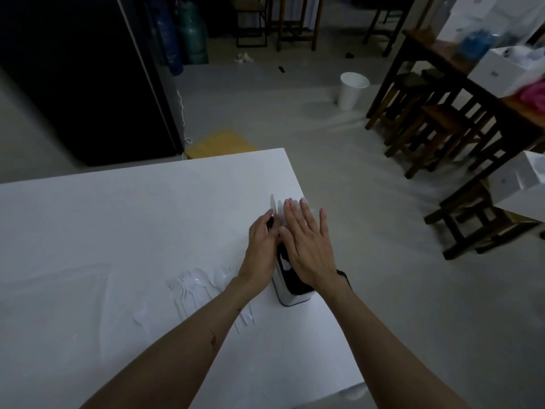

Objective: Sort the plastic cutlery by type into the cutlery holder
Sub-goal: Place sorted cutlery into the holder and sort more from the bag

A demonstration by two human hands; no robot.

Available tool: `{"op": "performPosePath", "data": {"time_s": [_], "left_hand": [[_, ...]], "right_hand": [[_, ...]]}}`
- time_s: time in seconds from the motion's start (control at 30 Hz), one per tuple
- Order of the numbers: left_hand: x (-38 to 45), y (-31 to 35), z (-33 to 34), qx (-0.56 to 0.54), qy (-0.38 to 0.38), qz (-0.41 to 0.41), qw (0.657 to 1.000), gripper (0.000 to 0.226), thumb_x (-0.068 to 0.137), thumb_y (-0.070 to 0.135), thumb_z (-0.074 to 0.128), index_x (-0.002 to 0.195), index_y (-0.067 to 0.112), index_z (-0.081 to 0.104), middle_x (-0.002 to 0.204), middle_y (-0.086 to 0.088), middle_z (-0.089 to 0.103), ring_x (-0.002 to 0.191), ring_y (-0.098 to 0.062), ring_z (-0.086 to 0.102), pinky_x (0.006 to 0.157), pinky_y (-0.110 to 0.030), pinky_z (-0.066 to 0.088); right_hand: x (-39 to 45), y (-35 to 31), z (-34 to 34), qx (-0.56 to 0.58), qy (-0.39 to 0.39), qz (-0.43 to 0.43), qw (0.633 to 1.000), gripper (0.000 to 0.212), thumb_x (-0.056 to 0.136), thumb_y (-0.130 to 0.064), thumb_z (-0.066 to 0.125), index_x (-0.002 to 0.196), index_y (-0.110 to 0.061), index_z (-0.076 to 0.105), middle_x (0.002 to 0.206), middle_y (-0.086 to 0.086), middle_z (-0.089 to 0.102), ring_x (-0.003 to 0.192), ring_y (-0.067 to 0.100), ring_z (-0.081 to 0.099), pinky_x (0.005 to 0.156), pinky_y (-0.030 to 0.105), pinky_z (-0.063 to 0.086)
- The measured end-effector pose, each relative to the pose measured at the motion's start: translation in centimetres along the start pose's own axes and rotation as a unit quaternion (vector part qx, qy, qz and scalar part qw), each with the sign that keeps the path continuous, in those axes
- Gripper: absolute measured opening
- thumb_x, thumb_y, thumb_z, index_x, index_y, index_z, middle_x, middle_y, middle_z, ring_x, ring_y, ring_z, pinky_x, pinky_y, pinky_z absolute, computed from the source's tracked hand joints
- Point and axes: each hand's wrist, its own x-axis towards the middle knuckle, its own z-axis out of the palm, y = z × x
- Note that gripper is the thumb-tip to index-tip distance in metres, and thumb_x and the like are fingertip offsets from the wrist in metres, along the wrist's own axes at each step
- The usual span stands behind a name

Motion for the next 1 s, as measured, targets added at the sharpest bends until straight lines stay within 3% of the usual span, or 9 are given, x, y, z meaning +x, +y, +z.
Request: {"op": "performPosePath", "data": {"time_s": [0.1,0.2,0.27,0.33,0.4,0.5,0.57,0.63,1.0], "left_hand": [[-0.3,-2.2,-0.4,0.027,-0.069,0.019,0.997,0.046,0.102,0.034,0.038,0.147,0.027,0.033,0.153,0.006,0.033,0.134,-0.001,0.04,0.106,-0.014,0.036],[-1.4,-3.4,-1.3,0.054,-0.121,0.01,0.991,0.051,0.103,0.02,0.035,0.151,0.023,0.019,0.16,0.005,0.011,0.148,-0.014,0.009,0.118,-0.022,0.016],[-2.5,-4.0,-2.4,0.063,-0.094,-0.015,0.993,0.052,0.103,0.018,0.034,0.152,0.023,0.017,0.16,0.007,0.006,0.148,-0.013,0.002,0.118,-0.024,0.013],[-4.2,-5.1,-3.6,0.048,-0.045,-0.061,0.996,0.049,0.103,0.018,0.035,0.15,0.019,0.021,0.159,0.007,0.011,0.147,-0.012,0.007,0.117,-0.022,0.012],[-6.7,-6.1,-5.2,-0.001,0.0,-0.139,0.99,0.048,0.102,0.019,0.035,0.149,0.017,0.025,0.157,0.007,0.019,0.146,-0.01,0.016,0.115,-0.019,0.012],[-10.7,-7.7,-7.6,-0.026,0.07,-0.23,0.97,0.045,0.102,0.022,0.037,0.146,0.016,0.033,0.151,0.004,0.035,0.14,-0.011,0.031,0.11,-0.018,0.021],[-13.0,-8.7,-8.9,-0.025,0.103,-0.253,0.962,0.041,0.101,0.021,0.038,0.141,0.013,0.039,0.146,0.001,0.044,0.135,-0.013,0.04,0.106,-0.017,0.027],[-14.7,-9.5,-9.9,-0.028,0.114,-0.261,0.958,0.038,0.101,0.018,0.038,0.137,0.012,0.044,0.14,-0.002,0.05,0.129,-0.014,0.046,0.102,-0.018,0.031],[-18.4,-9.7,-11.3,-0.065,0.063,-0.294,0.951,0.026,0.102,0.022,0.036,0.123,0.024,0.051,0.122,0.012,0.059,0.113,-0.003,0.053,0.094,-0.015,0.035]], "right_hand": [[0.2,-0.4,0.0,-0.021,-0.007,0.019,1.0,0.068,0.101,-0.051,-0.004,0.156,-0.013,0.008,0.164,-0.001,0.006,0.151,0.014,-0.004,0.121,0.048,-0.008],[0.4,-2.1,-0.6,-0.018,0.027,0.029,0.999,0.067,0.102,-0.05,-0.001,0.156,-0.013,0.01,0.164,0.003,0.01,0.152,0.019,0.002,0.121,0.049,-0.007],[0.2,-4.2,-1.0,0.049,0.113,0.005,0.992,0.052,0.105,-0.032,0.027,0.153,-0.01,0.026,0.158,0.009,0.029,0.148,0.025,0.023,0.122,0.047,0.01],[-0.7,-6.6,-0.3,0.131,0.176,-0.035,0.975,0.048,0.094,-0.001,0.05,0.141,-0.004,0.044,0.14,0.016,0.051,0.132,0.028,0.046,0.114,0.04,0.033],[-2.1,-8.7,1.7,0.176,0.117,-0.031,0.977,0.048,0.085,0.011,0.055,0.13,-0.003,0.052,0.122,0.013,0.06,0.114,0.025,0.054,0.099,0.034,0.046],[-4.3,-9.9,6.1,0.185,-0.052,0.058,0.98,0.023,0.089,0.0,0.055,0.11,-0.007,0.06,0.099,0.012,0.063,0.095,0.03,0.06,0.078,0.038,0.051],[-5.7,-10.2,8.2,0.158,-0.14,0.126,0.969,0.012,0.093,-0.015,0.058,0.102,-0.007,0.06,0.099,0.012,0.063,0.095,0.031,0.059,0.075,0.038,0.049],[-7.1,-10.6,9.5,0.127,-0.183,0.155,0.962,0.019,0.093,-0.026,0.061,0.102,-0.009,0.058,0.103,0.009,0.061,0.098,0.027,0.057,0.075,0.035,0.047],[-8.7,-12.6,10.3,0.139,-0.122,0.223,0.957,0.009,0.093,-0.018,0.058,0.09,-0.01,0.06,0.087,0.006,0.064,0.08,0.025,0.062,0.066,0.036,0.051]]}}
